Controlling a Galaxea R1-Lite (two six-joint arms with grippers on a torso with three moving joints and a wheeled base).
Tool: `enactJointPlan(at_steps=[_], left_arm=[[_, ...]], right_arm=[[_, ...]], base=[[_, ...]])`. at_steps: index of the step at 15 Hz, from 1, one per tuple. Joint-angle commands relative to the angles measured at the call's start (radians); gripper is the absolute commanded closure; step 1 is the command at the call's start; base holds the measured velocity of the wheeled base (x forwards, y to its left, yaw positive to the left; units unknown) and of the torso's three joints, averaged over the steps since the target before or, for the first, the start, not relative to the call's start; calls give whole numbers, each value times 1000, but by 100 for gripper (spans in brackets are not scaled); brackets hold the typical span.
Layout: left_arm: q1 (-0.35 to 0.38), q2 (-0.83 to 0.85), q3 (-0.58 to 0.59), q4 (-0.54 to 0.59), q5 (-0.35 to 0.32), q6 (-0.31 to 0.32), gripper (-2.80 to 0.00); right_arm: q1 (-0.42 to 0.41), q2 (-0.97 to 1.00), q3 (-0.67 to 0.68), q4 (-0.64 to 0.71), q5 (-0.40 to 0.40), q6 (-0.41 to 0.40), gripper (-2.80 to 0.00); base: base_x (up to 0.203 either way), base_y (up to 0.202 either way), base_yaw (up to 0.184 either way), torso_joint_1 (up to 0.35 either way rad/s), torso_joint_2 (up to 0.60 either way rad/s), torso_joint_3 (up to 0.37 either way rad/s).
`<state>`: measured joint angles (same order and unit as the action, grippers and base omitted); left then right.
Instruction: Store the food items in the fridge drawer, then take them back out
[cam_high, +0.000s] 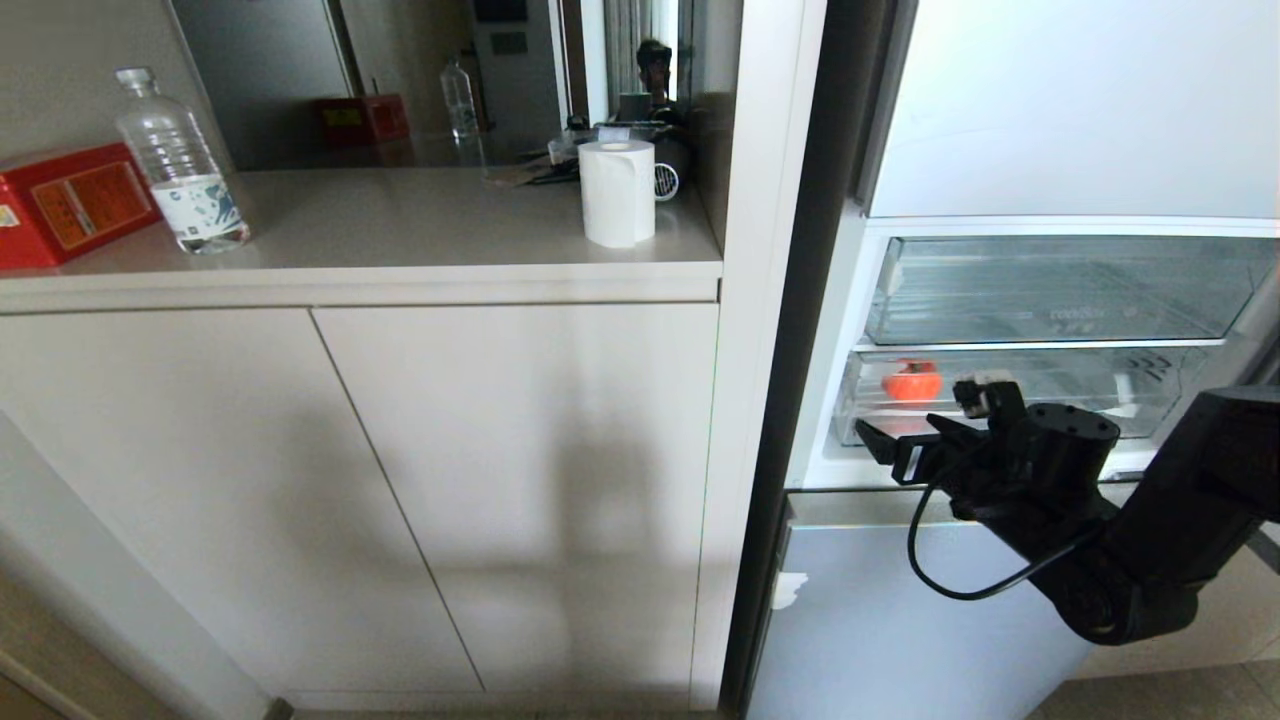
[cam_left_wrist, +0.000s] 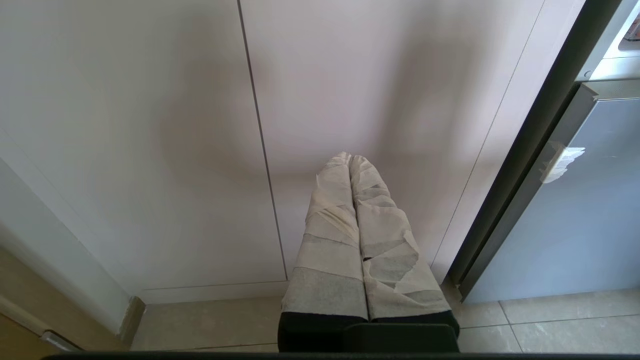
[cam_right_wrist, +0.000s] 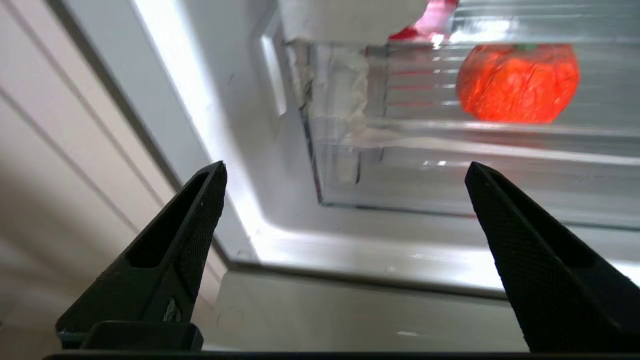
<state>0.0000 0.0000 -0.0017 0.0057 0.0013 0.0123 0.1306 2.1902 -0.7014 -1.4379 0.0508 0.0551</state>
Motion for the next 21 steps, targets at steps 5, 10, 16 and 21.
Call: enactJointPlan(at_steps=[5,10,16,21], left_arm=[[0,0,0,0,0,0,0],[0,0,0,0,1,0,0],[0,0,0,0,0,0,0],[0,0,0,0,0,0,0]], right_arm=[[3,19,-52,-8,-14,0,-280],[5,36,-92,-6,-13,1,-280],[44,95,-202,-4,-77,0,-280],[46,95,-204,7,-85,3,-280]], base=[[0,0,0,0,0,0],[0,0,0,0,0,0],[0,0,0,0,0,0],[0,0,0,0,0,0]])
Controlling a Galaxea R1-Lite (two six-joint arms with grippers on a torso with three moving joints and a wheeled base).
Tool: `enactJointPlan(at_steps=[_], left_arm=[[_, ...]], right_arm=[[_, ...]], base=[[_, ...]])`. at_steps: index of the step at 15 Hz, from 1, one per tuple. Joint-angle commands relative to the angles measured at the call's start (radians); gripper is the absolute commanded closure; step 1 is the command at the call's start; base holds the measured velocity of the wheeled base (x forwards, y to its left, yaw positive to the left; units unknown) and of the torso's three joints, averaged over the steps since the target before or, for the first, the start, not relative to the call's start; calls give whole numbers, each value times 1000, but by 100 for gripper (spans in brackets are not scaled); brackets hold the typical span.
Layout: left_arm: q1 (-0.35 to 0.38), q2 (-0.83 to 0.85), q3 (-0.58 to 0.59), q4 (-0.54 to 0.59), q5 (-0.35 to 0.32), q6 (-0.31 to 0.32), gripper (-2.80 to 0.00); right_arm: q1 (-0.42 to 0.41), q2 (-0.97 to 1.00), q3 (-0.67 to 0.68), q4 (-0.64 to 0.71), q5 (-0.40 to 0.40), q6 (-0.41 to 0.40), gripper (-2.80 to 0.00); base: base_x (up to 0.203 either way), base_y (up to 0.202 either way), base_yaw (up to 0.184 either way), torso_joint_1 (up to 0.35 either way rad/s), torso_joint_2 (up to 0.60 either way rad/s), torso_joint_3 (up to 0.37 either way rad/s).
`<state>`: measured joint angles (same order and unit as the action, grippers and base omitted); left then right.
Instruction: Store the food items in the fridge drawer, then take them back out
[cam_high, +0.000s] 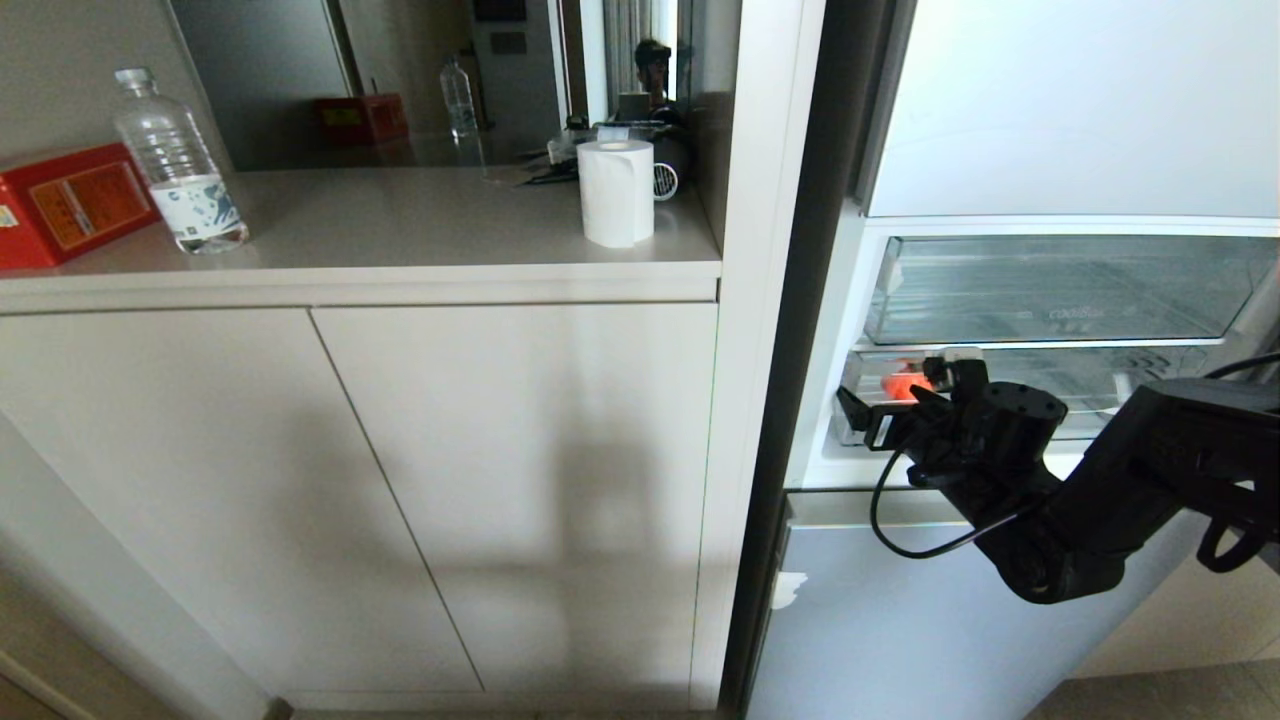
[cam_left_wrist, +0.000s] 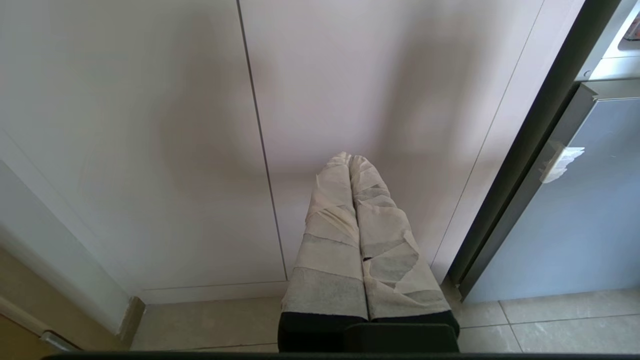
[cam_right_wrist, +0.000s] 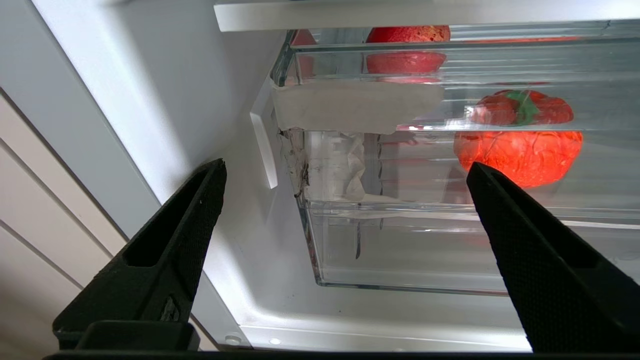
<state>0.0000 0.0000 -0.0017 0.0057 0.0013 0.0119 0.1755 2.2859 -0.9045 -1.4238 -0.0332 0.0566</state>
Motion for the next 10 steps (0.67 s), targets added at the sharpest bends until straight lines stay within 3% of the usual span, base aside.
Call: enactJointPlan(at_steps=[1,4,5,10], left_arm=[[0,0,0,0,0,0,0],[0,0,0,0,0,0,0],[0,0,0,0,0,0,0],[0,0,0,0,0,0,0]], right_arm=[[1,0,-1,-7,-1,2,-280],[3,0,-2,-7,-1,2,-280],[13,1,-2,-7,-1,2,0],[61,3,-49,38,-14,3,0]], base=[[0,0,0,0,0,0],[0,0,0,0,0,0],[0,0,0,0,0,0],[0,0,0,0,0,0]])
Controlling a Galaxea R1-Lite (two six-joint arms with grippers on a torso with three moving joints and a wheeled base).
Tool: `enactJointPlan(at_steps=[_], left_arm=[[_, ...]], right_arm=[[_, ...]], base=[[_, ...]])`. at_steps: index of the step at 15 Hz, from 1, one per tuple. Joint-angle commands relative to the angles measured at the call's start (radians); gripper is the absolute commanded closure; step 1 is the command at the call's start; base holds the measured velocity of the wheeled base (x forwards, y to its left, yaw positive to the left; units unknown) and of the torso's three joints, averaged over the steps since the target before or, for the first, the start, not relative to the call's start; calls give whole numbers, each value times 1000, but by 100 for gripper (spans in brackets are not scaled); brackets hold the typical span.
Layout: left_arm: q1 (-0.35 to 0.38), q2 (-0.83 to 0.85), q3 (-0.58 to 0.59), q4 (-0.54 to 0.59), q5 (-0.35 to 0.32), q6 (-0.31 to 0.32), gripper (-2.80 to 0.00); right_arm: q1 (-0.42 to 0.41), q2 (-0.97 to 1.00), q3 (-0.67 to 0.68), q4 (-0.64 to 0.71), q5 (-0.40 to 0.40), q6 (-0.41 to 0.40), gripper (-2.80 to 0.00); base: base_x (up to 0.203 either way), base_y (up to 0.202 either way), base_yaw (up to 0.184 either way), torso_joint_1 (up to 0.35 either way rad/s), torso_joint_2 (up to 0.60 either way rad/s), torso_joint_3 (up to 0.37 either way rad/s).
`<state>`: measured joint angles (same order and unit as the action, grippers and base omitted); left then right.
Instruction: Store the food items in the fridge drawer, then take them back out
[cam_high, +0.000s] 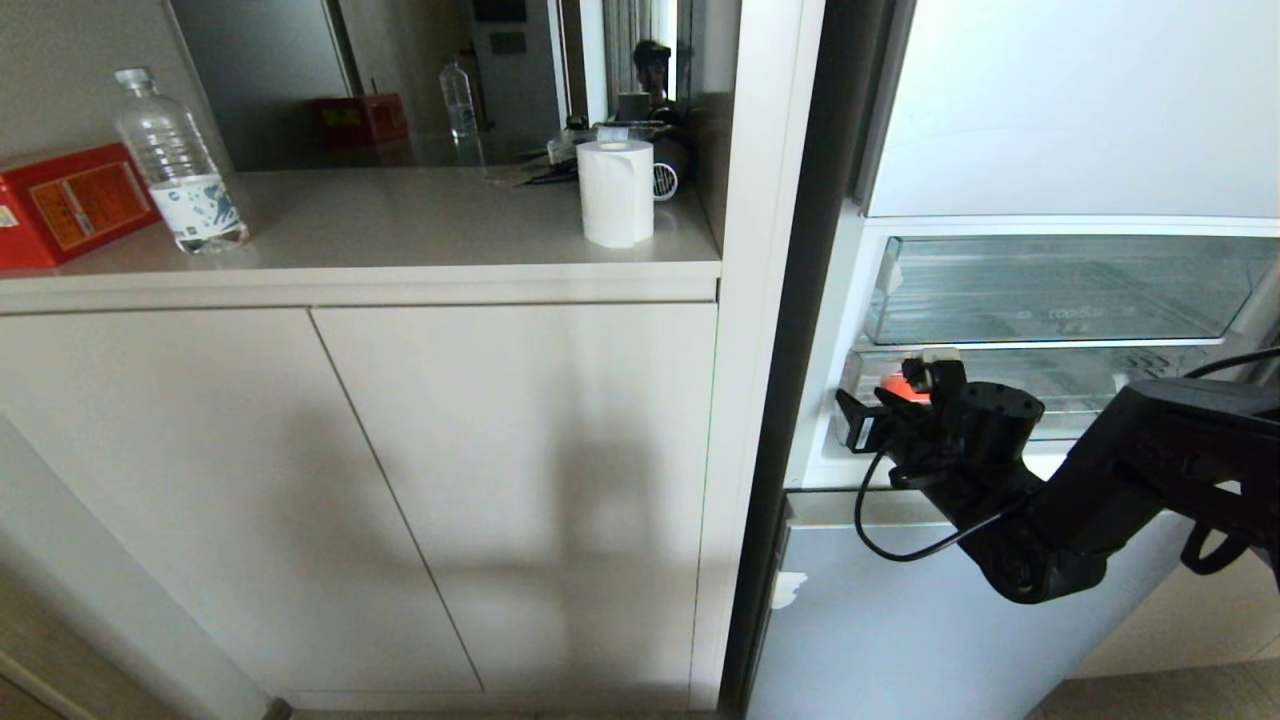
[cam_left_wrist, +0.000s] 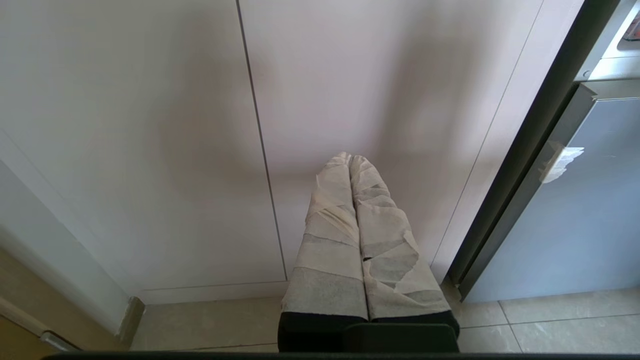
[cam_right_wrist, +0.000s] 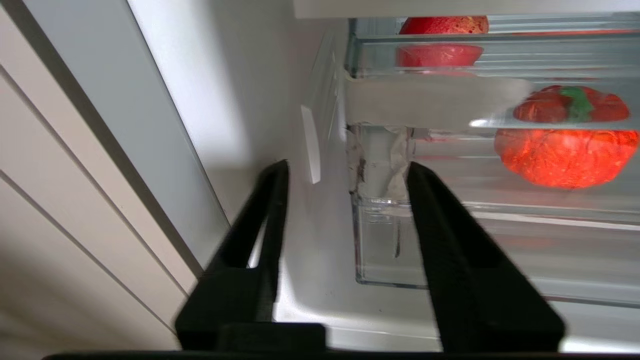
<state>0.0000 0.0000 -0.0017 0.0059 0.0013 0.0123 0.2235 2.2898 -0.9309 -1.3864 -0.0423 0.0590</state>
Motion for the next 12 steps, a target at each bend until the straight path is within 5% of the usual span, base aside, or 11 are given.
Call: enactJointPlan(at_steps=[1,12], left_arm=[[0,0,0,0,0,0,0],[0,0,0,0,0,0,0]], right_arm=[[20,-2,-38,16,-18,2,0],[37,-58,43,21,-46,8,0]], base=[[0,0,0,0,0,0],[0,0,0,0,0,0]])
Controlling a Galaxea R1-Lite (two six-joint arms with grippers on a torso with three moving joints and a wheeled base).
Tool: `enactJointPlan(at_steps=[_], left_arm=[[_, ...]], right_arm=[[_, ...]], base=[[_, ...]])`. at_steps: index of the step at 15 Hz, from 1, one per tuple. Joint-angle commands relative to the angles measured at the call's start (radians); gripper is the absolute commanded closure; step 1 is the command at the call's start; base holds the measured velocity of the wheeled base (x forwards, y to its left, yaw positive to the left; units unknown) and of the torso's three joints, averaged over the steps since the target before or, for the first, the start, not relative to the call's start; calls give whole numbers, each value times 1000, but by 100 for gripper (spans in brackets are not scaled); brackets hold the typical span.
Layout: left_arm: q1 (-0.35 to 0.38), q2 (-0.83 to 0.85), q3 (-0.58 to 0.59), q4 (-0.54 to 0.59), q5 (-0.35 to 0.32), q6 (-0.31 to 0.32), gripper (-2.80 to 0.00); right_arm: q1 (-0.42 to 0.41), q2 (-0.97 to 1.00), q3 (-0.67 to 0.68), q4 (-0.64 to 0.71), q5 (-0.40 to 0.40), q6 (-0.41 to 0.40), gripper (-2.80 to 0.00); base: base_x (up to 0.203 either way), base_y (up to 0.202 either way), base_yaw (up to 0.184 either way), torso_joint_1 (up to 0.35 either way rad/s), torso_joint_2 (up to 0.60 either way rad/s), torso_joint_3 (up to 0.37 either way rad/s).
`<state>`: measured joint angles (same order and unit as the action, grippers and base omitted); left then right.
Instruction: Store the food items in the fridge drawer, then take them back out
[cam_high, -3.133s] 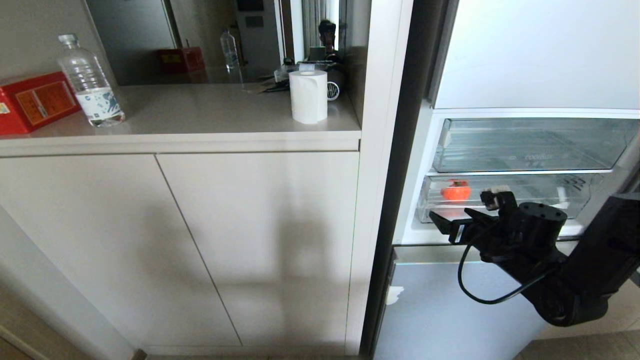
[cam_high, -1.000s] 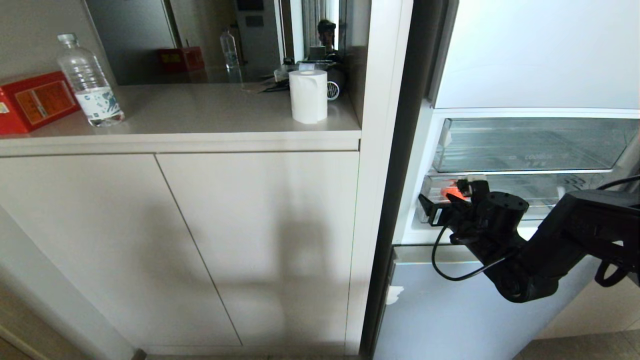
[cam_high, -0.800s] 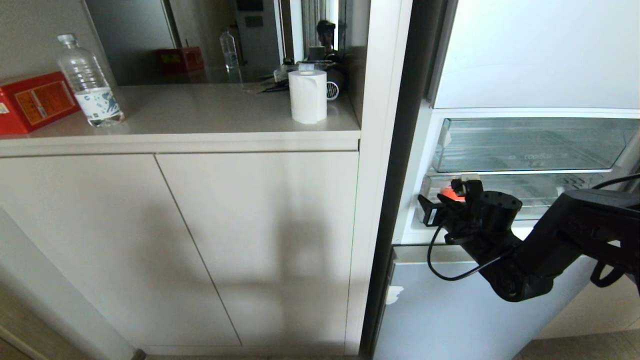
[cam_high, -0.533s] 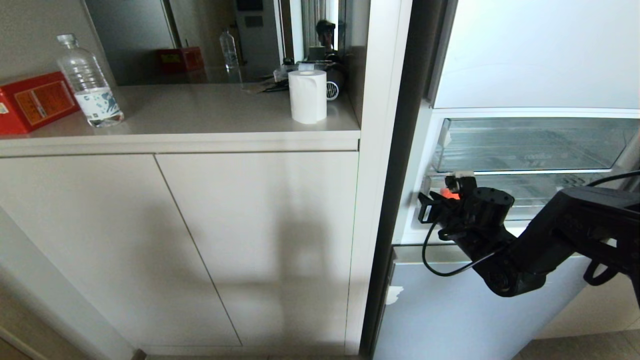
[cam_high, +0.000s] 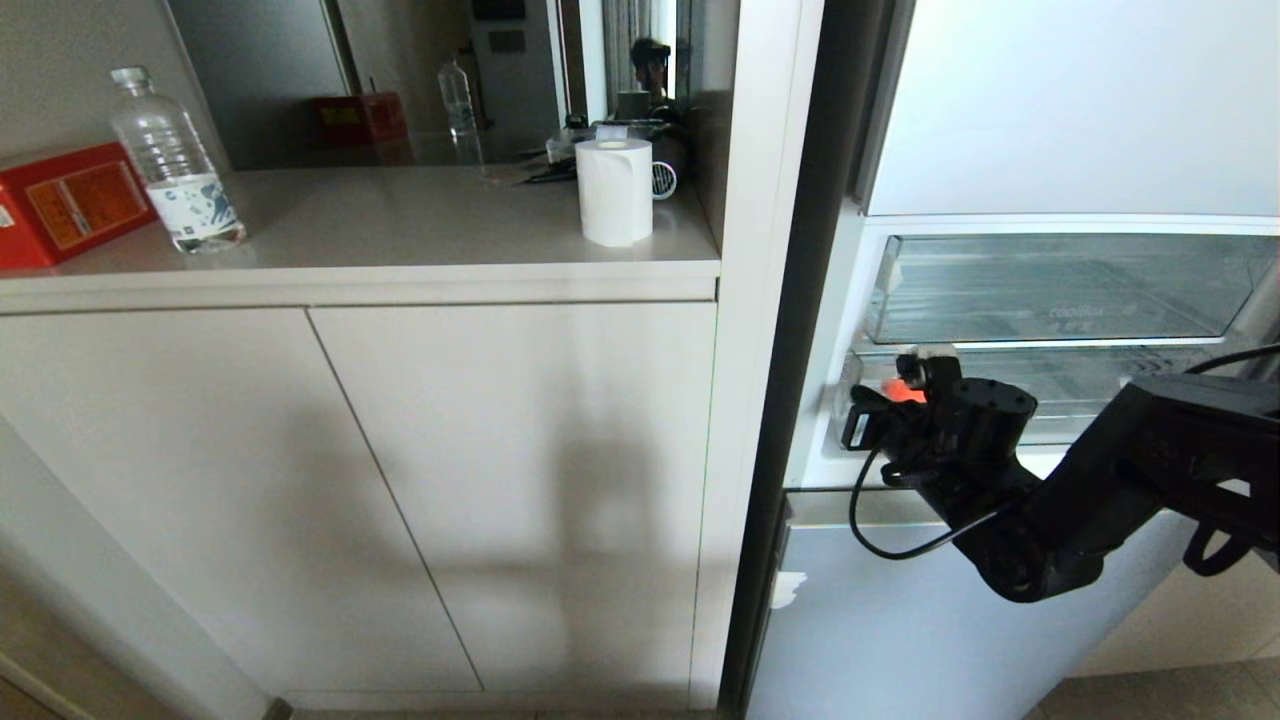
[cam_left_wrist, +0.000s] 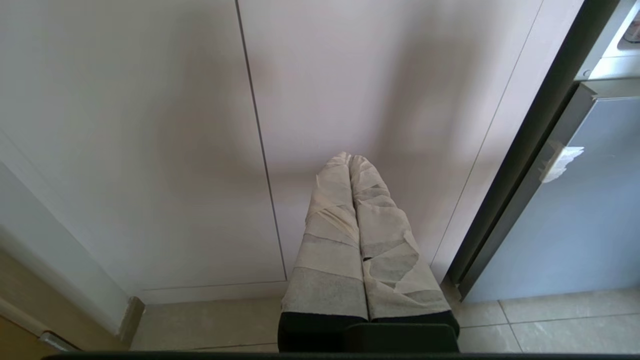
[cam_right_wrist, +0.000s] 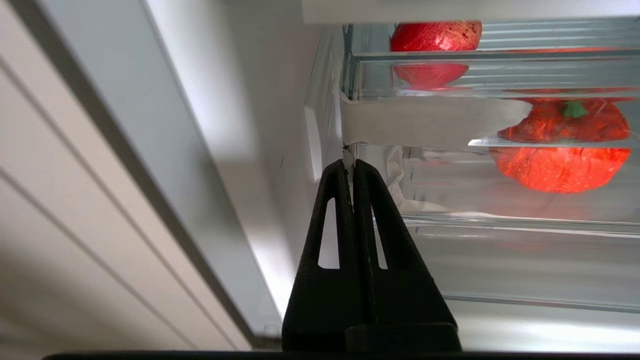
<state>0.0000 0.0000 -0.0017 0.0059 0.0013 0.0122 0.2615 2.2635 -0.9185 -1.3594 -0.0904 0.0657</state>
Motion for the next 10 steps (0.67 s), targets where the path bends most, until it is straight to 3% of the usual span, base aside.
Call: enactJointPlan(at_steps=[1,10], left_arm=[[0,0,0,0,0,0,0],[0,0,0,0,0,0,0]], right_arm=[[-1,-54,62,-7,3,4,0],[20,-217,405,-109,4,25,0]], base=[[0,0,0,0,0,0],[0,0,0,0,0,0]])
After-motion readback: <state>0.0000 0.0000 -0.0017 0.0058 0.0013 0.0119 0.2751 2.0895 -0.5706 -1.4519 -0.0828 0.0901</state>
